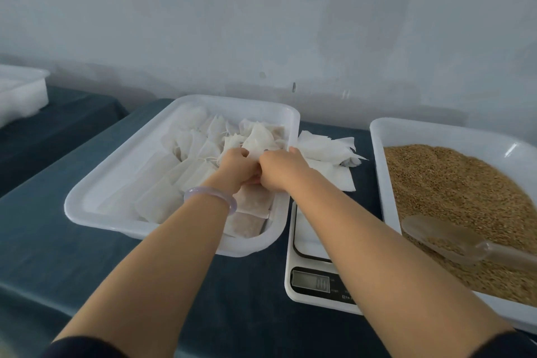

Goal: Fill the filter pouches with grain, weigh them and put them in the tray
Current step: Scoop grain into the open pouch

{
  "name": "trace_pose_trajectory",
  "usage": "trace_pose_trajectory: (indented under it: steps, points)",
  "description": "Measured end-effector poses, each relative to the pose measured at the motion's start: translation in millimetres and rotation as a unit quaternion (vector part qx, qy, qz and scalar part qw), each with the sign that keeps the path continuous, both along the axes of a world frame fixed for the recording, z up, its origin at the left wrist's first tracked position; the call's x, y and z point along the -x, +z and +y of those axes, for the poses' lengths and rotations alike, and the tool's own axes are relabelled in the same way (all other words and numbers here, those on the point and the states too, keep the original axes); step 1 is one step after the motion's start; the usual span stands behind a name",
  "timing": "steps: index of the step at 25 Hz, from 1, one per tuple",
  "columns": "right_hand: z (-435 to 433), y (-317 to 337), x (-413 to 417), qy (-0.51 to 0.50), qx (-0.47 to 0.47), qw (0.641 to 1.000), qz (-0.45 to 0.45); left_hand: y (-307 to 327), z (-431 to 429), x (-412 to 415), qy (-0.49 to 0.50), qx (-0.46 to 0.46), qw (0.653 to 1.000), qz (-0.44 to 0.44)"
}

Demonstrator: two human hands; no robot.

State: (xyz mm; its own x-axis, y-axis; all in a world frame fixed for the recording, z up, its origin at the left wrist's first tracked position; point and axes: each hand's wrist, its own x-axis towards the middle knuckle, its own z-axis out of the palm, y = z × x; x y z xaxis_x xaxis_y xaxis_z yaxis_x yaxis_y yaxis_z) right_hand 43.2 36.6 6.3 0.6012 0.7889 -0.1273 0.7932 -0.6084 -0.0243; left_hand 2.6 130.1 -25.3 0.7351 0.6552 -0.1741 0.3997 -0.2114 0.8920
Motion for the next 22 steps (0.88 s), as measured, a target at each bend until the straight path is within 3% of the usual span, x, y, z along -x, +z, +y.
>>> trace_pose_trajectory:
  steps: [3,9,14,20,22]
  points:
    - [5.2,-5.8,-0.9,-0.019,-0.042,0.997,-0.054,-3.8,-0.2,-0.8,-0.005,0.079,0.996,-0.041]
    - [9.8,-13.8,-4.7,-0.048,-0.124,0.987,-0.087,-6.4,-3.5,-14.0,0.085,0.099,0.988,-0.084]
    - [11.4,-18.7,-7.1,-0.002,-0.059,0.993,-0.103,-8.9,-4.2,-18.0,0.091,0.207,0.969,-0.104]
    - [12.1,-17.3,-11.1,0.011,0.038,0.995,-0.091,-17.1,15.3,-13.2,0.165,0.146,0.973,-0.075]
    - [9.7,-21.7,-10.4,0.026,-0.060,0.997,-0.044,-14.0,16.0,-8.3,0.160,0.104,0.981,-0.045]
